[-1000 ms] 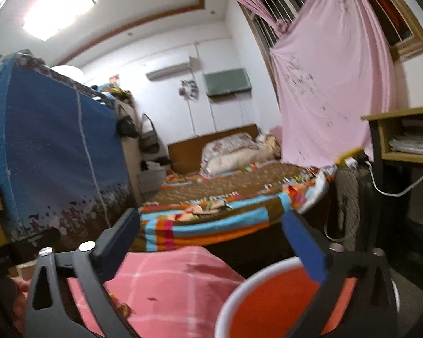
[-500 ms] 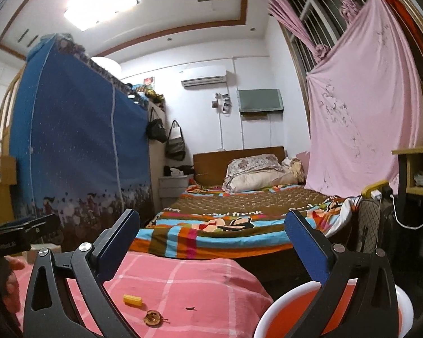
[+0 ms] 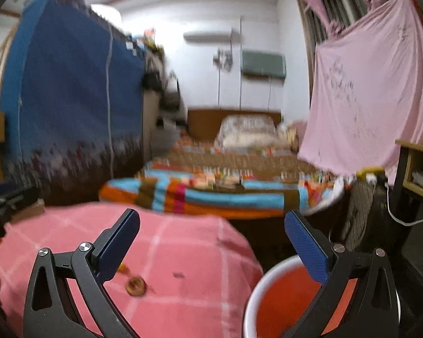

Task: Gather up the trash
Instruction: 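Move both tools back over the yellow cylinder and orange peel, then lower right tool to the orange peel while left tool approaches yellow cylinder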

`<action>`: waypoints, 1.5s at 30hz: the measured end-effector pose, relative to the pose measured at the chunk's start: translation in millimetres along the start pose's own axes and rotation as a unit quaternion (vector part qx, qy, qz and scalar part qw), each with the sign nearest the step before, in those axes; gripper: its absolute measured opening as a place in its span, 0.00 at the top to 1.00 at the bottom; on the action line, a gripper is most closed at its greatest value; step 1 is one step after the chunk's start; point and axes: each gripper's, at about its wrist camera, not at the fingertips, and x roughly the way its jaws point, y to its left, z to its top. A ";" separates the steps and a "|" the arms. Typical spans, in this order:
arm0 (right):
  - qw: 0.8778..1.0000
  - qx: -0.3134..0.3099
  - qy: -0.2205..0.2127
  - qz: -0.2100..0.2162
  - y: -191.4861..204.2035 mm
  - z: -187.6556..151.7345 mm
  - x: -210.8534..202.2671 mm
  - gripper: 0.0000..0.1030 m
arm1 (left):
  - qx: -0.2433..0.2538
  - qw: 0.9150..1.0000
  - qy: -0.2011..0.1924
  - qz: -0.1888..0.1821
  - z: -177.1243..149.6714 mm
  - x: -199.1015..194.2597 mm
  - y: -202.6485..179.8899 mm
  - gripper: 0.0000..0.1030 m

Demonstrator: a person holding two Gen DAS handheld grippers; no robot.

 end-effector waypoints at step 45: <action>0.955 -0.061 0.248 0.151 36.5 -43.6 63.0 0.70 | 0.017 0.960 0.256 -0.112 -35.7 77.1 -29.0 0.62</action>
